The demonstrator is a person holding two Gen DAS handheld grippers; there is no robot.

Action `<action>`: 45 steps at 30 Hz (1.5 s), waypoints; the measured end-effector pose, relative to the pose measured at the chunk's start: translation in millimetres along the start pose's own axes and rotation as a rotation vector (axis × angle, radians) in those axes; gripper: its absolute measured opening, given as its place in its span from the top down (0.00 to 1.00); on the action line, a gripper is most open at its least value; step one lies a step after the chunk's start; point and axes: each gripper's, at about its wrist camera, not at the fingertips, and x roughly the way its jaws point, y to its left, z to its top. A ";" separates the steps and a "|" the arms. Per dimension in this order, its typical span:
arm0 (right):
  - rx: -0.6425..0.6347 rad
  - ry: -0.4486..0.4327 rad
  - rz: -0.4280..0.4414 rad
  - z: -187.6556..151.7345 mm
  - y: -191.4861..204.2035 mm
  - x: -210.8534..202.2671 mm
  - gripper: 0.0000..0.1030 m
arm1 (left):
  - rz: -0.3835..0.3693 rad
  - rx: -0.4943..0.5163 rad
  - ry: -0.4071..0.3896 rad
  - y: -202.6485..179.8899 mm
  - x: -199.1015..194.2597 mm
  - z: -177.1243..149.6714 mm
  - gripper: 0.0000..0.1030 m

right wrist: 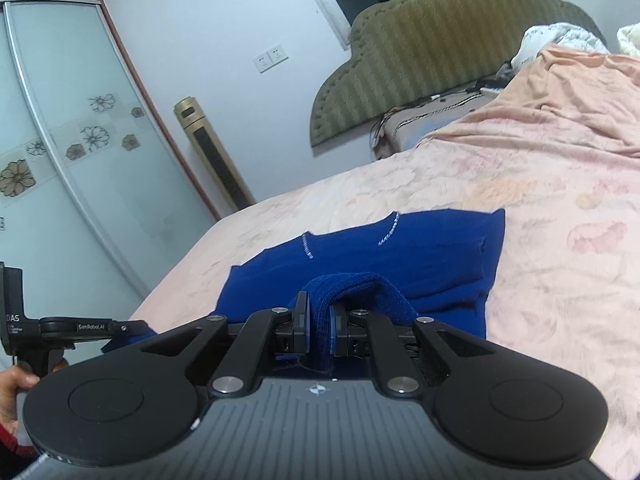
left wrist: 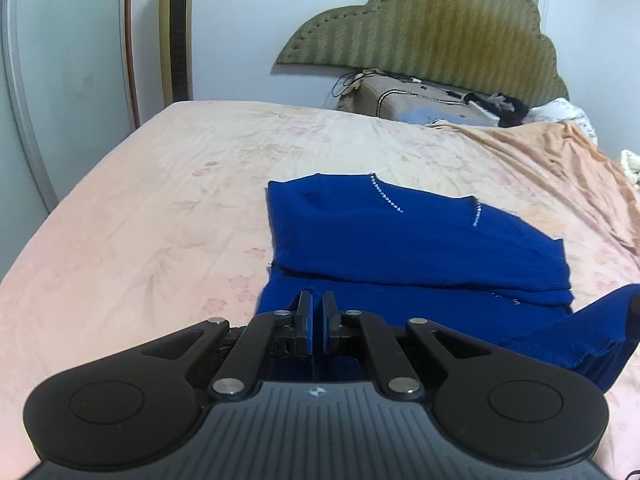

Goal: Fold small clothes
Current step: 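Carry the hem over to the rhinestone collar with both grippers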

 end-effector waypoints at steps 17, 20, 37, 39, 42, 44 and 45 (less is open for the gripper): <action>-0.006 -0.073 -0.071 19.3 -6.0 21.2 0.87 | 0.055 0.073 -0.033 -19.7 17.4 25.1 0.96; 0.003 -0.084 -0.073 22.7 -8.1 23.3 0.87 | 0.074 0.074 -0.042 -20.2 21.6 30.6 0.96; 0.014 -0.091 -0.106 43.3 -19.4 64.1 0.87 | 0.144 0.119 -0.074 -33.1 66.5 70.4 0.96; 0.014 -0.089 -0.112 45.5 -21.2 69.9 0.87 | 0.148 0.122 -0.071 -33.6 73.0 74.9 0.96; 0.014 -0.083 -0.119 47.2 -23.5 77.4 0.87 | 0.158 0.137 -0.074 -35.9 81.0 81.1 0.96; 0.018 -0.079 -0.123 48.7 -25.8 82.8 0.87 | 0.167 0.148 -0.076 -37.5 87.9 85.1 0.96; 0.022 -0.077 -0.125 49.4 -27.2 85.7 0.87 | 0.170 0.150 -0.072 -37.8 91.8 87.0 0.96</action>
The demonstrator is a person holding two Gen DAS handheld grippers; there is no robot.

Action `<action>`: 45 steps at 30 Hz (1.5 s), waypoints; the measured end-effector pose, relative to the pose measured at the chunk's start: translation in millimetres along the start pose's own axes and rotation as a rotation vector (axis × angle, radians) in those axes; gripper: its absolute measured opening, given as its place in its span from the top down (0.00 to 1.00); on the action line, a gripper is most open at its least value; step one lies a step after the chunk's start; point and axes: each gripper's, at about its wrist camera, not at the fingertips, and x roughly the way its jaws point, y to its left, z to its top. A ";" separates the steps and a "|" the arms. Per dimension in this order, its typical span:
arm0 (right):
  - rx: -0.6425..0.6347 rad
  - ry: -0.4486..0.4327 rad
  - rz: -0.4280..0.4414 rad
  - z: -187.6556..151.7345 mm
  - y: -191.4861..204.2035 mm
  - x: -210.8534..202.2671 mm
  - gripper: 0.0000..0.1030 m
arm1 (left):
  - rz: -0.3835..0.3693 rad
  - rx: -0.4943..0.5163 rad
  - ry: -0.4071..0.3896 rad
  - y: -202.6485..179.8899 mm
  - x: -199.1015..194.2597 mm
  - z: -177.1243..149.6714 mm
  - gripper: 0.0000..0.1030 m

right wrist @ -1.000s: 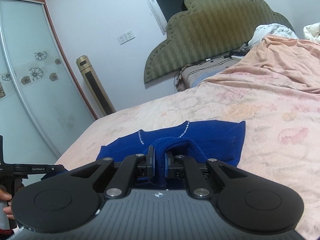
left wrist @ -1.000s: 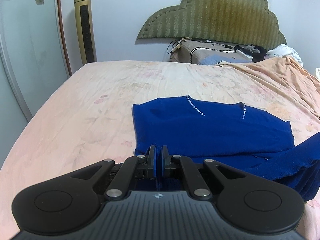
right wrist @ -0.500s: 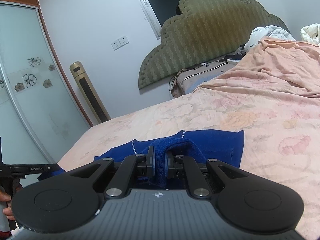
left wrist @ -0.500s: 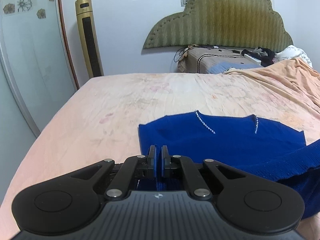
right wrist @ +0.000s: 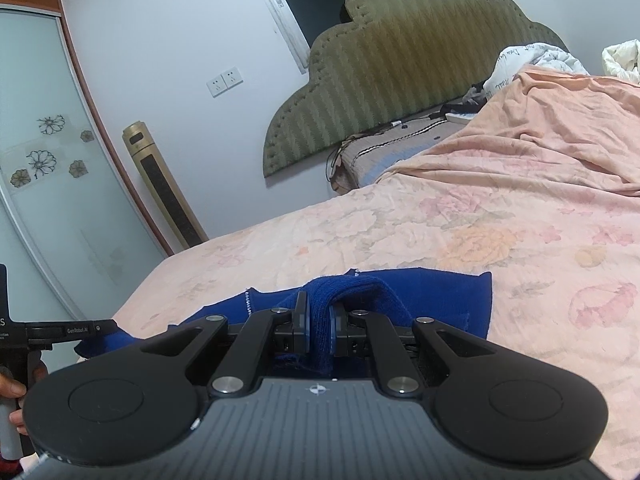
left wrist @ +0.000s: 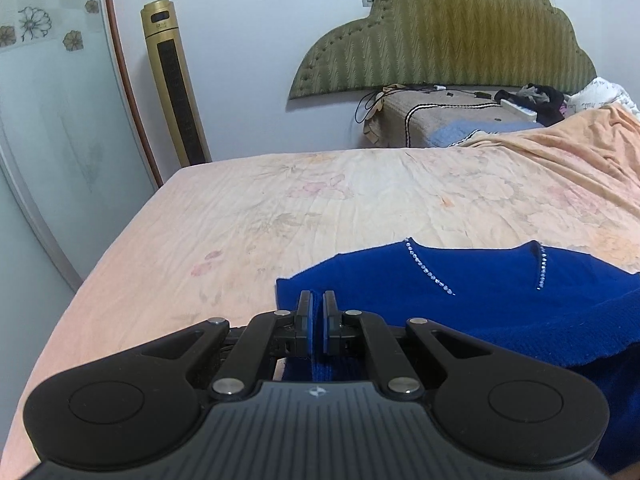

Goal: Fold small clothes
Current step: 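Carry the hem over to the rhinestone collar with both grippers, then open both grippers to lay the hem at the collar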

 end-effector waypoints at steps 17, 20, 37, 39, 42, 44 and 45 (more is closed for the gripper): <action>0.136 0.091 -0.024 4.7 -34.1 68.4 0.87 | 0.040 0.039 0.073 -20.4 84.7 22.3 0.96; 0.161 0.104 -0.031 4.0 -42.1 80.6 0.87 | 0.047 0.052 0.086 -24.6 99.3 23.7 0.96; 0.265 0.186 -0.064 -3.7 -70.3 134.3 0.86 | 0.070 0.063 0.170 -35.9 156.7 16.2 0.95; 0.285 0.193 -0.066 -4.6 -73.6 137.5 0.83 | 0.055 0.053 0.186 -33.7 160.6 17.6 0.92; 0.334 0.193 -0.068 -5.5 -80.2 140.9 0.75 | 0.052 0.012 0.202 -26.7 163.2 19.3 0.83; 0.342 0.190 -0.074 -4.7 -80.4 141.8 0.74 | 0.051 -0.017 0.198 -20.4 162.6 21.7 0.65; 0.340 0.185 -0.078 -3.9 -79.1 141.8 0.72 | 0.054 -0.028 0.187 -17.7 160.4 23.0 0.44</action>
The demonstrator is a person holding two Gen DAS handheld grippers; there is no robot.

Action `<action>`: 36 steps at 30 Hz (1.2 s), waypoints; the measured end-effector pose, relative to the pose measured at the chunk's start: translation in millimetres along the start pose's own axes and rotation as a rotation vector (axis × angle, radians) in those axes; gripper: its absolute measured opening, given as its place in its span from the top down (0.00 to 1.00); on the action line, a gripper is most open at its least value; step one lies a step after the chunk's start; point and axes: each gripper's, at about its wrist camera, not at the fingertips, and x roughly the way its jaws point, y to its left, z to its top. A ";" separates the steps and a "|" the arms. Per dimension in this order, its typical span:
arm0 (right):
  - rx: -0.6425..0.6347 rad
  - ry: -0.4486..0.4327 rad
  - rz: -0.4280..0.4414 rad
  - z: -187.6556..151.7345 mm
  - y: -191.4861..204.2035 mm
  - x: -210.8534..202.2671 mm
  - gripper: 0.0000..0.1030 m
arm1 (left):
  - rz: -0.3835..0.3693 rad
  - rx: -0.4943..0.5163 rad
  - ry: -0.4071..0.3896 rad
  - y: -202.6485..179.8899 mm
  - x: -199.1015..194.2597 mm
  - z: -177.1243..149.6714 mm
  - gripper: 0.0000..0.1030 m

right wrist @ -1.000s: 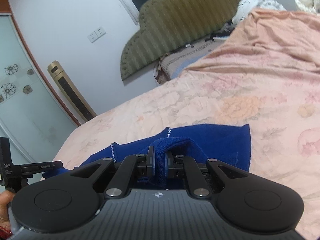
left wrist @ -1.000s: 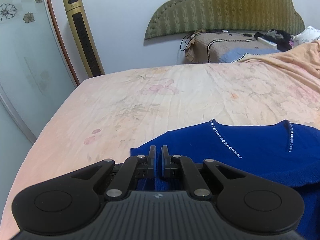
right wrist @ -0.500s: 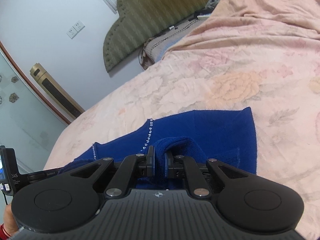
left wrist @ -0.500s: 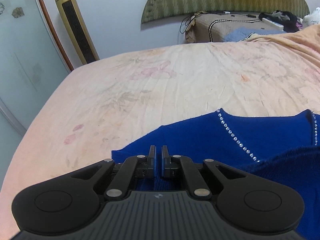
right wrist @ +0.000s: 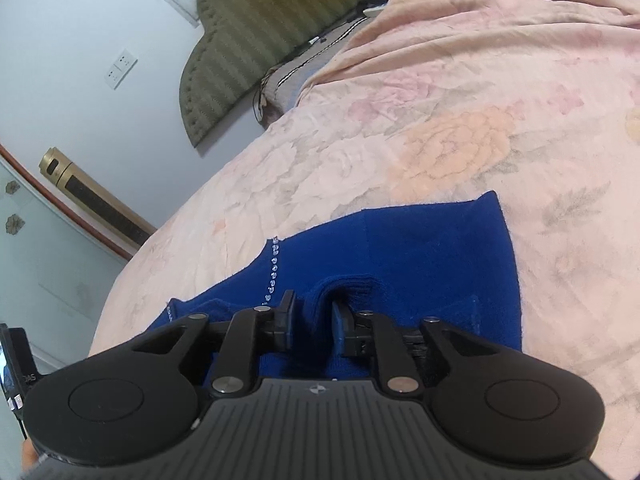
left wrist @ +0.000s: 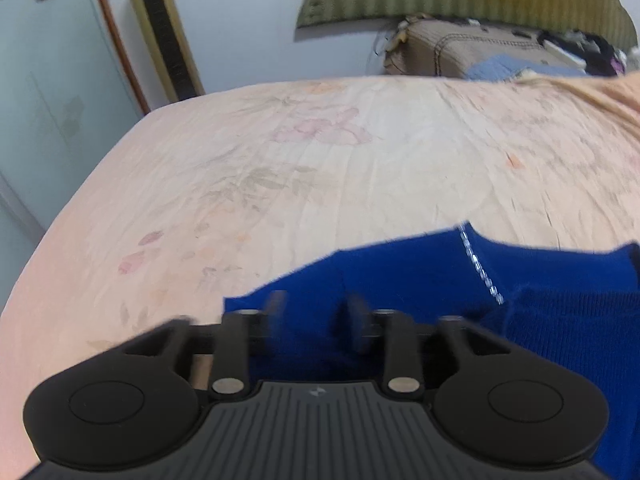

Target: Fold small clothes

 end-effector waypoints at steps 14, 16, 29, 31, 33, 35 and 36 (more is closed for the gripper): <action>-0.213 -0.136 -0.019 6.3 31.8 -22.1 0.26 | 0.065 0.115 -0.155 -2.3 -43.5 -20.1 0.19; -0.274 -0.073 -0.001 1.4 39.8 -13.9 0.26 | 0.058 0.168 -0.163 -14.7 -46.0 -30.4 0.19; -0.495 -0.089 -0.242 -15.1 51.7 1.9 0.24 | 0.055 0.257 -0.134 -36.6 -29.5 -46.8 0.19; -0.537 -0.086 -0.190 -24.8 57.8 -7.0 0.15 | 0.058 0.255 -0.138 -37.6 -30.3 -49.4 0.19; -0.605 -0.066 -0.168 -39.4 63.4 -10.4 0.12 | 0.061 0.249 -0.141 -37.9 -32.0 -52.2 0.19; -0.658 -0.053 -0.191 -51.3 65.4 -11.9 0.11 | 0.057 0.238 -0.141 -36.7 -34.3 -54.6 0.19; -0.672 -0.041 -0.208 -55.7 63.0 -9.1 0.11 | 0.055 0.229 -0.140 -35.5 -36.4 -56.0 0.19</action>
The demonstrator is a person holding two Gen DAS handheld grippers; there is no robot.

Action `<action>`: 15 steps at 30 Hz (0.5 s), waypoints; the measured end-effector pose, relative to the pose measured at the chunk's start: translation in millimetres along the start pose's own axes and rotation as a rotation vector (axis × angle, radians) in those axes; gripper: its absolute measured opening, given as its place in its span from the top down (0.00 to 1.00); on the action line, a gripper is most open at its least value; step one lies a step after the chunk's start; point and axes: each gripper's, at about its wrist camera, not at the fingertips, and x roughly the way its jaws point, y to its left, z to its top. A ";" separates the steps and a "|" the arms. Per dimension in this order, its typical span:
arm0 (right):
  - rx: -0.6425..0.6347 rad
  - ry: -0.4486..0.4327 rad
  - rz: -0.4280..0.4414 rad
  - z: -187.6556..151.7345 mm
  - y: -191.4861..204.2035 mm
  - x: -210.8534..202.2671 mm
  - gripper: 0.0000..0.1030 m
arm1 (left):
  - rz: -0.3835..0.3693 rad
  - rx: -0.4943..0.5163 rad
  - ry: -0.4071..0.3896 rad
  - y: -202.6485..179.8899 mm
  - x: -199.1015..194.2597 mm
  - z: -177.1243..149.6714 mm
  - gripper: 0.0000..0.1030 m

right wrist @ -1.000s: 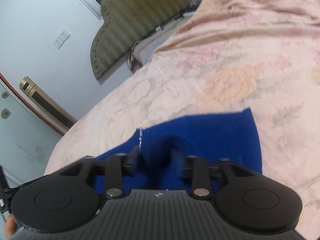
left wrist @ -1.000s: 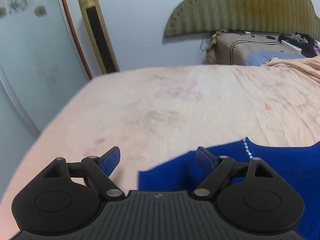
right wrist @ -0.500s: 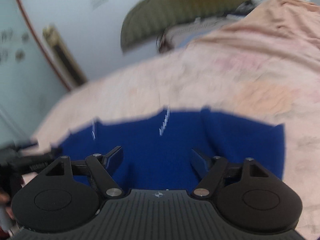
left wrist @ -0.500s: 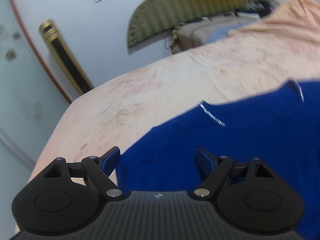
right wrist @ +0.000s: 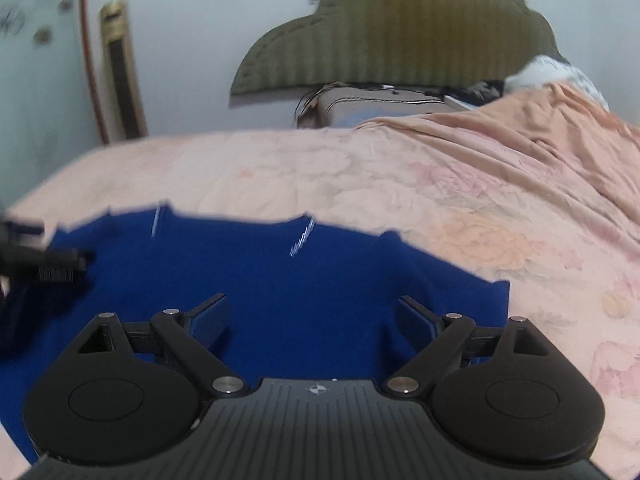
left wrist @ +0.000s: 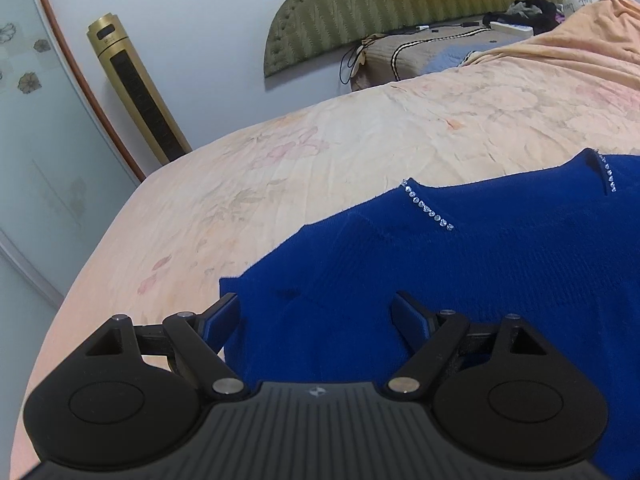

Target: Fold small clothes

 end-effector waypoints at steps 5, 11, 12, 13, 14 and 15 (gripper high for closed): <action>0.042 0.039 -0.037 -11.9 -4.1 -2.7 0.12 | -0.017 -0.031 0.002 5.5 -10.7 -6.3 0.19; 0.009 0.011 -0.056 -19.3 6.7 -28.1 0.10 | -0.053 -0.068 0.012 6.7 -31.9 -13.6 0.19; -0.005 0.016 -0.058 -22.1 9.8 -30.7 0.09 | -0.063 -0.071 0.012 5.8 -36.1 -15.7 0.19; -0.018 0.023 -0.059 -23.6 11.4 -30.0 0.09 | -0.074 -0.074 0.012 4.7 -40.5 -18.2 0.19; -0.027 0.029 -0.061 -27.4 13.2 -32.3 0.09 | -0.086 -0.079 0.012 3.2 -45.2 -21.4 0.19; -0.033 0.036 -0.063 -29.6 14.1 -32.5 0.09 | -0.096 -0.083 0.012 2.2 -49.2 -24.0 0.19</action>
